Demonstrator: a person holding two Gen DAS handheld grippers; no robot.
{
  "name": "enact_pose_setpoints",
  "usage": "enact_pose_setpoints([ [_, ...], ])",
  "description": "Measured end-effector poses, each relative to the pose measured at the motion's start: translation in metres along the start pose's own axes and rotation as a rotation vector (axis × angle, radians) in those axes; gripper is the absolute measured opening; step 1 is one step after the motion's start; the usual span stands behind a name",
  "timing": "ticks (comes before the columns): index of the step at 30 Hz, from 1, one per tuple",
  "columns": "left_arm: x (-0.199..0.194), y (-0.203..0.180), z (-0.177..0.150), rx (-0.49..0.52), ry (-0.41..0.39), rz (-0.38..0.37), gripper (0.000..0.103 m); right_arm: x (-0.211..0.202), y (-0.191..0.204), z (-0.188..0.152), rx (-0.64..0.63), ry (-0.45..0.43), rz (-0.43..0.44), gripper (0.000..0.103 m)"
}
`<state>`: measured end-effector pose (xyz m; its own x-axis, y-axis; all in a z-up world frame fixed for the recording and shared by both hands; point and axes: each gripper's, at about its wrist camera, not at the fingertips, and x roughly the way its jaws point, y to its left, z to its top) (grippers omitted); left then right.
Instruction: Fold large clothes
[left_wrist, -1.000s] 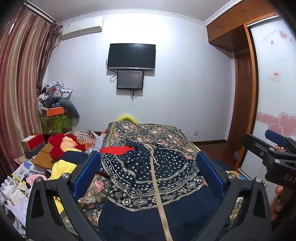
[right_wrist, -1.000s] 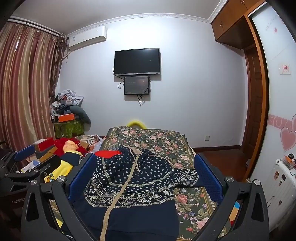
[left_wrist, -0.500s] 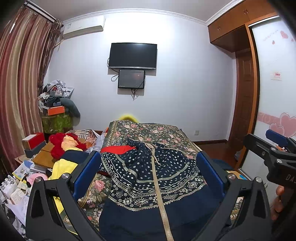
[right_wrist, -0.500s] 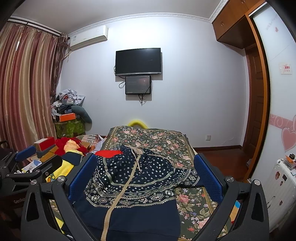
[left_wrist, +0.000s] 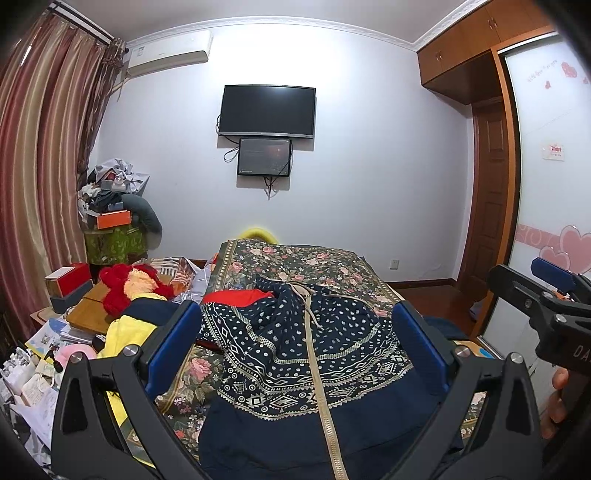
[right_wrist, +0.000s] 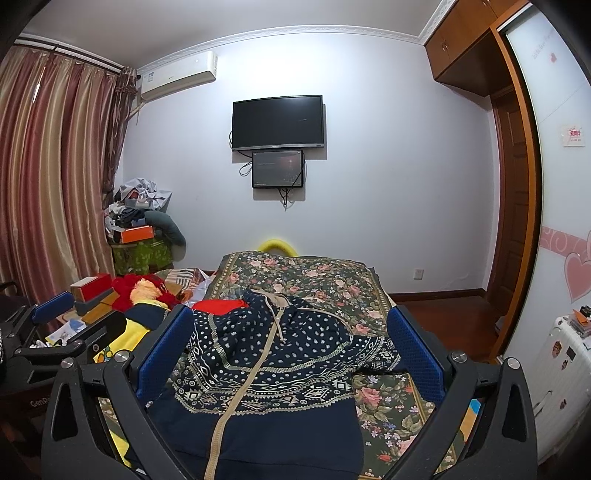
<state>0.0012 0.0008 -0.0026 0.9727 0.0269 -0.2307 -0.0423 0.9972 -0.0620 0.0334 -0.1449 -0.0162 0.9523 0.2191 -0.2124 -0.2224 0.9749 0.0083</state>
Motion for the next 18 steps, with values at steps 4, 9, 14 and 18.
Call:
enact_pose_setpoints([
  [4,0.0009,-0.0003,-0.0007,0.000,0.000,0.001,0.103,0.0002,-0.0004,0.0006,0.001,0.000,0.001,0.103],
  [9,0.0009,0.0000,-0.0009,-0.001,0.000,0.000,0.103,0.0002,-0.0007,0.0010,0.001,0.000,0.002,0.103],
  [14,0.0013,0.0018,-0.0017,-0.004,0.002,0.001,0.103,0.0000,-0.0011,0.0011,-0.002,0.000,0.004,0.103],
  [18,0.0013,0.0015,-0.0017,-0.002,0.002,0.001,0.103,0.0001,-0.0008,0.0010,-0.001,0.000,0.004,0.103],
])
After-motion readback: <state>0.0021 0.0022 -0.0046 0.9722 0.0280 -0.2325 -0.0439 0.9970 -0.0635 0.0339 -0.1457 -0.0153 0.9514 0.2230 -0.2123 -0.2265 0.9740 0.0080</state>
